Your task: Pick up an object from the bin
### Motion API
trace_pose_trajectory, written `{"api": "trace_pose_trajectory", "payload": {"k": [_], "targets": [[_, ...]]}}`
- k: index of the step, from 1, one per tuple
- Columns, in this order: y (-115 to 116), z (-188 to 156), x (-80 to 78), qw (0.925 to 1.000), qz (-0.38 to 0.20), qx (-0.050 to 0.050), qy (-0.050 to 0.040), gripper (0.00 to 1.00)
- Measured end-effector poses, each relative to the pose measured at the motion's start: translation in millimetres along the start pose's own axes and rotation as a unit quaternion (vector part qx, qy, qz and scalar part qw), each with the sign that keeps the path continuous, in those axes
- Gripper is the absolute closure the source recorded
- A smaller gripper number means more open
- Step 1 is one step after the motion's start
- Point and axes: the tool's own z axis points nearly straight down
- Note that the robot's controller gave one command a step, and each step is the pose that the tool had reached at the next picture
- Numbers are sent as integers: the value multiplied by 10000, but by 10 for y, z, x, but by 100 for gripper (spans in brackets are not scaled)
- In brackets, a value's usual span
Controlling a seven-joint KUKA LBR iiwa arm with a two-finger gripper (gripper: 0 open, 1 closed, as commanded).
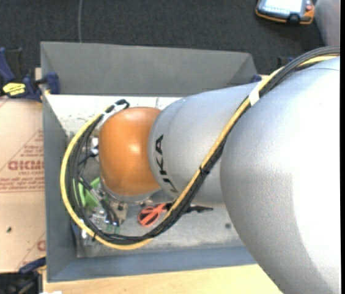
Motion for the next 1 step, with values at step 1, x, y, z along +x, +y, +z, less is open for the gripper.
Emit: {"api": "trace_pose_trajectory", "payload": {"k": [1], "targets": [[-498,-648,-157,9996,-279,24,-10,0]]}}
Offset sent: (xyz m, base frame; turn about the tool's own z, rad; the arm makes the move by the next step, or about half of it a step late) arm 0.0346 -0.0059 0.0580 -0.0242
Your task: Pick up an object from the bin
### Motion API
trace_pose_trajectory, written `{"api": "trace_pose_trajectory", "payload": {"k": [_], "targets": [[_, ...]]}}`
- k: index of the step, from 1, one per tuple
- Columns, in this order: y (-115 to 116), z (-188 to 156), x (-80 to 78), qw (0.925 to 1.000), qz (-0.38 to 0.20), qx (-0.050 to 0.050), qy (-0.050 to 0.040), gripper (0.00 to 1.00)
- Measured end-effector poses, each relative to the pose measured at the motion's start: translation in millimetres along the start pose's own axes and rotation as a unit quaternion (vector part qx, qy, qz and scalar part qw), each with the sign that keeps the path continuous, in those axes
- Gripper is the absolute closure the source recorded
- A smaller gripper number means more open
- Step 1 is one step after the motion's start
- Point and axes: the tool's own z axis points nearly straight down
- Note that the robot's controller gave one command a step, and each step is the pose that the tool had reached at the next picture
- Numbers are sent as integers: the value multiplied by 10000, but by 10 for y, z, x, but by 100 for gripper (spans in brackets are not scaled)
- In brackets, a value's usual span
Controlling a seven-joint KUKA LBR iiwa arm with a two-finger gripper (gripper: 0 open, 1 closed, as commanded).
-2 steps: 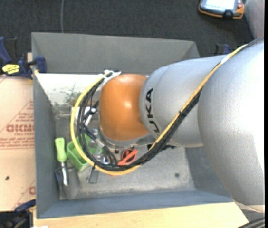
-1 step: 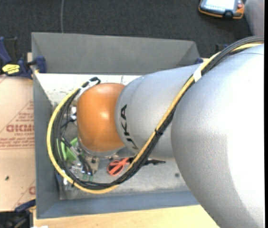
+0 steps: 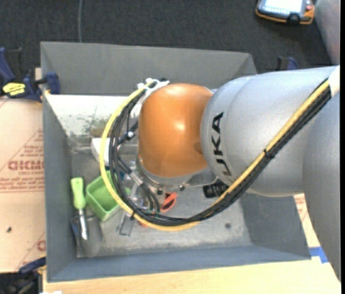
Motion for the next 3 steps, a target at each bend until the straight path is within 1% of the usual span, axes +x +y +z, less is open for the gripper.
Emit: {"api": "trace_pose_trajectory", "payload": {"k": [1,2,3], "targets": [[184,39,-82,10000,68,17,37,0],[376,67,-139,10000,79,-9,19,0],[240,-337,-551,9948,-1021,-20,-16,0]]}}
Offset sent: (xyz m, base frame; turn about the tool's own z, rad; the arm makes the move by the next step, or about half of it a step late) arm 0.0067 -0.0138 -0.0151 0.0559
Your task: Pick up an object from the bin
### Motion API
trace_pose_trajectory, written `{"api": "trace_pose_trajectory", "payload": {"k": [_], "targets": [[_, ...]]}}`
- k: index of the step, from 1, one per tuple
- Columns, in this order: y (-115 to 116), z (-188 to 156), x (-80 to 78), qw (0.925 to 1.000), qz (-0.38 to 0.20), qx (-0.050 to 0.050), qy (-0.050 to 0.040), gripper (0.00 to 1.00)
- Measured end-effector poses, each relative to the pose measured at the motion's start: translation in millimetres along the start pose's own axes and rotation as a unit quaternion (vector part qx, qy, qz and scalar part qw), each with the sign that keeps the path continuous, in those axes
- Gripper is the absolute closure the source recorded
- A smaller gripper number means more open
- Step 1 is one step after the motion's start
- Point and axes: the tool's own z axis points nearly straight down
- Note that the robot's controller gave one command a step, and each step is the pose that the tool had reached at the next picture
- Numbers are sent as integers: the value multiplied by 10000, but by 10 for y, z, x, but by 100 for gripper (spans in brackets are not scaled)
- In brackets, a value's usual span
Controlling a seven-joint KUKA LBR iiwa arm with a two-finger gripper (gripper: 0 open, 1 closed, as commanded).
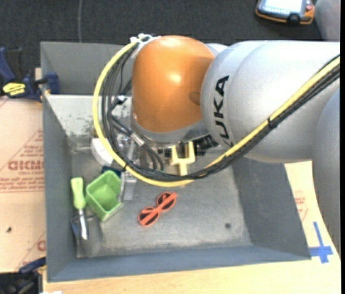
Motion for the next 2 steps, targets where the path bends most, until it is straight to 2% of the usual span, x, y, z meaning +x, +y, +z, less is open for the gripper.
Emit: {"api": "trace_pose_trajectory", "payload": {"k": [1,2], "targets": [[219,108,225,9921,1249,21,57,0],[-75,508,529,9997,-241,1,-10,100]]}}
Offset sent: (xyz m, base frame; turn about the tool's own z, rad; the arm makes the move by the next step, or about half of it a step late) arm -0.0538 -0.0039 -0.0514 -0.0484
